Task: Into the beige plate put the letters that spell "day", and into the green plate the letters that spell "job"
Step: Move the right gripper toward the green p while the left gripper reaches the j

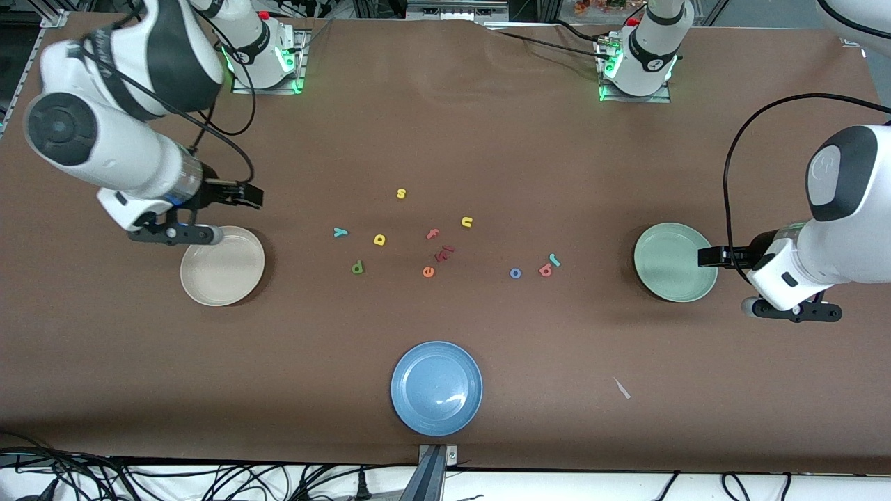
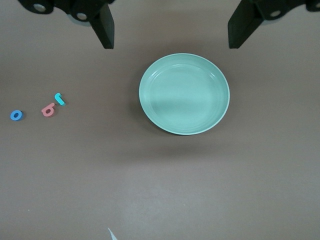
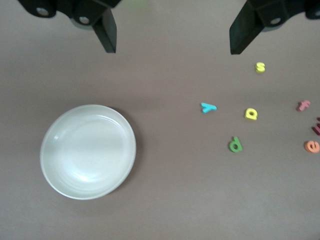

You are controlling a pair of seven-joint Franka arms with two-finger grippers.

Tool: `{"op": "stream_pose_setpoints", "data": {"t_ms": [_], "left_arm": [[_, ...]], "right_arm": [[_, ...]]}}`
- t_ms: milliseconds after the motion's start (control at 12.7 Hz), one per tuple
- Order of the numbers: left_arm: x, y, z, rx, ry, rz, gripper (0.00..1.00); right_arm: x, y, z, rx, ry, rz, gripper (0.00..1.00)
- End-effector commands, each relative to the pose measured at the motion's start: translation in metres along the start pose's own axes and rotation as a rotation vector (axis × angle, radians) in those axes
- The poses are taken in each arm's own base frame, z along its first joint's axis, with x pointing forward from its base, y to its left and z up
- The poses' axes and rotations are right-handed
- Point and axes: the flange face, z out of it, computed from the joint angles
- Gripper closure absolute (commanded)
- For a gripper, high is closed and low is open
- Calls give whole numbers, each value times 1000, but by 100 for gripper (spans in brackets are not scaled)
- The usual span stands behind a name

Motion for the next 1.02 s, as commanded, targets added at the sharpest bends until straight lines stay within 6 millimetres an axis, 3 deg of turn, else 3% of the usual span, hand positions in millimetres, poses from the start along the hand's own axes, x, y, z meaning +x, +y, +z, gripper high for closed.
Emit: {"op": "stream_pose_setpoints", "data": {"t_ms": [0, 236, 314, 472, 786, 943], "left_arm": [[-7, 4, 4, -60, -32, -41, 0], [-8, 14, 15, -72, -60, -135, 0], [-8, 19, 25, -77, -81, -197, 0], [-9, 45, 47, -75, -117, -245, 0], [-6, 100, 138, -64, -53, -489, 0], [-8, 120, 172, -73, -20, -607, 0]], "right_arm": [[10, -18, 22, 21, 25, 8, 0], [36, -47, 73, 31, 67, -21, 0], [35, -66, 85, 37, 85, -46, 0], [42, -81, 105, 48, 101, -44, 0], [50, -115, 171, 59, 115, -76, 0], [52, -127, 200, 59, 116, -89, 0]]}}
